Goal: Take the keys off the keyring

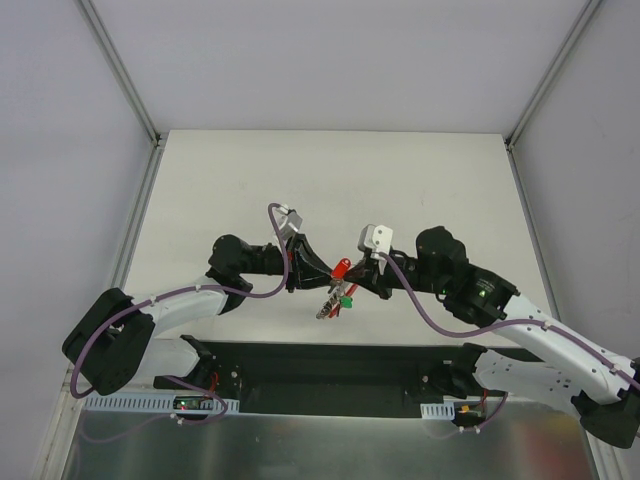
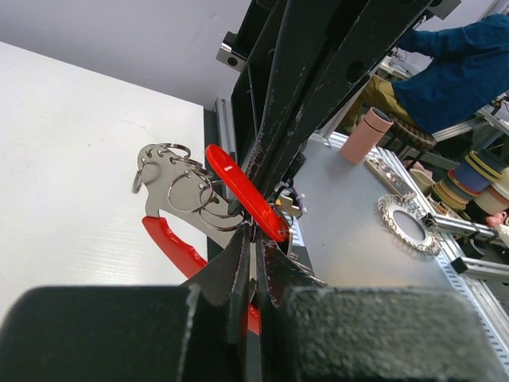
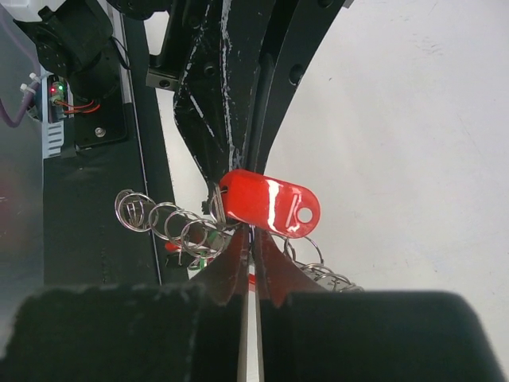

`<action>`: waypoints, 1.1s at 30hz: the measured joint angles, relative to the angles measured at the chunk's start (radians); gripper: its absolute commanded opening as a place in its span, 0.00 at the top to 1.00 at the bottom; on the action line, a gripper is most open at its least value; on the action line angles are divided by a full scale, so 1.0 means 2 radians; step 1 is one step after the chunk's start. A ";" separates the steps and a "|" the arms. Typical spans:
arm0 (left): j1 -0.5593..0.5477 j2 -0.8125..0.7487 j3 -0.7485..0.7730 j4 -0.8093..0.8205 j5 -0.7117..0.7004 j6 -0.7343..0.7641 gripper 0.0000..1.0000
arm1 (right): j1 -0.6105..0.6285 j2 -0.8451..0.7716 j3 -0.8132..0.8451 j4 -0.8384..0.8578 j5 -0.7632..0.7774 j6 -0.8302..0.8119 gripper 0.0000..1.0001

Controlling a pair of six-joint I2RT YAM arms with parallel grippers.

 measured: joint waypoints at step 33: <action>-0.014 -0.041 0.071 -0.262 -0.095 0.119 0.30 | 0.000 -0.034 -0.034 -0.051 0.105 0.012 1.00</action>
